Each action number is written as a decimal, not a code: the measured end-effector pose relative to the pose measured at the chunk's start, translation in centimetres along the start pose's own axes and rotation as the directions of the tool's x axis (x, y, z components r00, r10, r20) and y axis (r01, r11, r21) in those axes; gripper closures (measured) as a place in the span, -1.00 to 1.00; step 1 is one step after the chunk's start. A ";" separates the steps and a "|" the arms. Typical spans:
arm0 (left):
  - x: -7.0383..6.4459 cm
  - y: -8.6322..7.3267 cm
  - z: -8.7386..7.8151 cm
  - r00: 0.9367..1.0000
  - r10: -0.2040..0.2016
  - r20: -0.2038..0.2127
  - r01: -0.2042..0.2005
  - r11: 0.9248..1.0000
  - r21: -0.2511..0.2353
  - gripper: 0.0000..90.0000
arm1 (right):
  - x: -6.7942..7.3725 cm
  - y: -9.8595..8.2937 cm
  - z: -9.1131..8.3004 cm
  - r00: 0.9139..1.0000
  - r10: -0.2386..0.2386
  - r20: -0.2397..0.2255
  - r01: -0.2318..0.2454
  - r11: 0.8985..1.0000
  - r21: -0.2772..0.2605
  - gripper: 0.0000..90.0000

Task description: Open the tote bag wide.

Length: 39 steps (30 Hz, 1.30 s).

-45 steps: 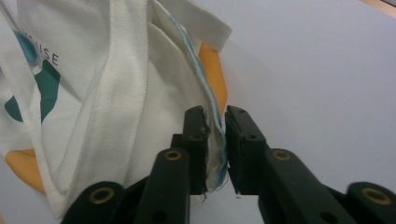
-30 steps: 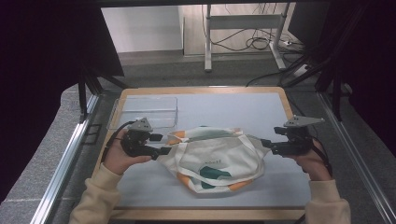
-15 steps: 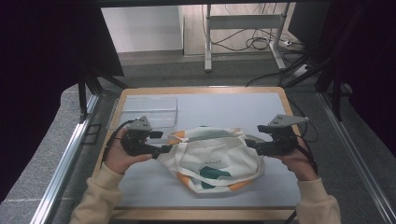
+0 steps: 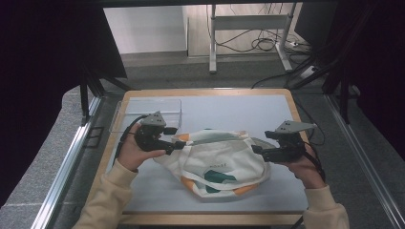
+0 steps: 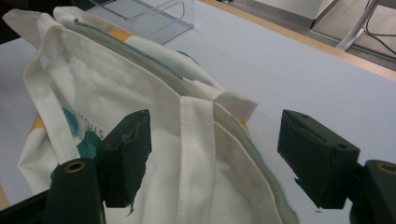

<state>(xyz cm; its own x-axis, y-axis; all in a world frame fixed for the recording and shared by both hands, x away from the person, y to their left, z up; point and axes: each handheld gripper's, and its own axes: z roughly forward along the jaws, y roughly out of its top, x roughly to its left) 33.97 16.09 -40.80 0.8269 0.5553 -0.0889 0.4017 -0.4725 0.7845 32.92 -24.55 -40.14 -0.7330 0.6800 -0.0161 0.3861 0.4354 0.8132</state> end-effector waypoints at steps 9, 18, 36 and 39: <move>1.0 1.5 2.1 1.000 0.003 0.028 -0.003 1.000 0.025 -0.16 | -0.1 0.0 0.4 1.000 -0.007 -0.001 0.007 1.000 0.007 -0.43; 1.0 1.8 3.6 0.998 0.033 0.059 -0.038 0.997 0.071 -0.16 | -0.2 -0.2 0.6 1.000 -0.001 0.002 0.001 1.000 0.016 -0.43; 0.9 1.1 4.6 0.983 0.019 0.181 -0.043 0.990 0.131 0.58 | 0.0 -0.2 1.0 1.000 -0.003 0.003 0.003 1.000 0.024 -0.43; 0.8 1.1 4.6 0.984 0.020 0.177 -0.044 0.990 0.138 0.63 | 0.0 -0.1 1.0 1.000 -0.002 0.004 0.002 1.000 0.024 -0.43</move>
<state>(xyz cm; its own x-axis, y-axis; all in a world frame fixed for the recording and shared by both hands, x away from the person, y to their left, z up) 36.89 12.87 -42.80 0.8911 0.4162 -0.1807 0.4149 -0.5863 0.6957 33.44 -23.95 -40.82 -0.7314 0.6817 -0.0203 0.3982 0.4510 0.7988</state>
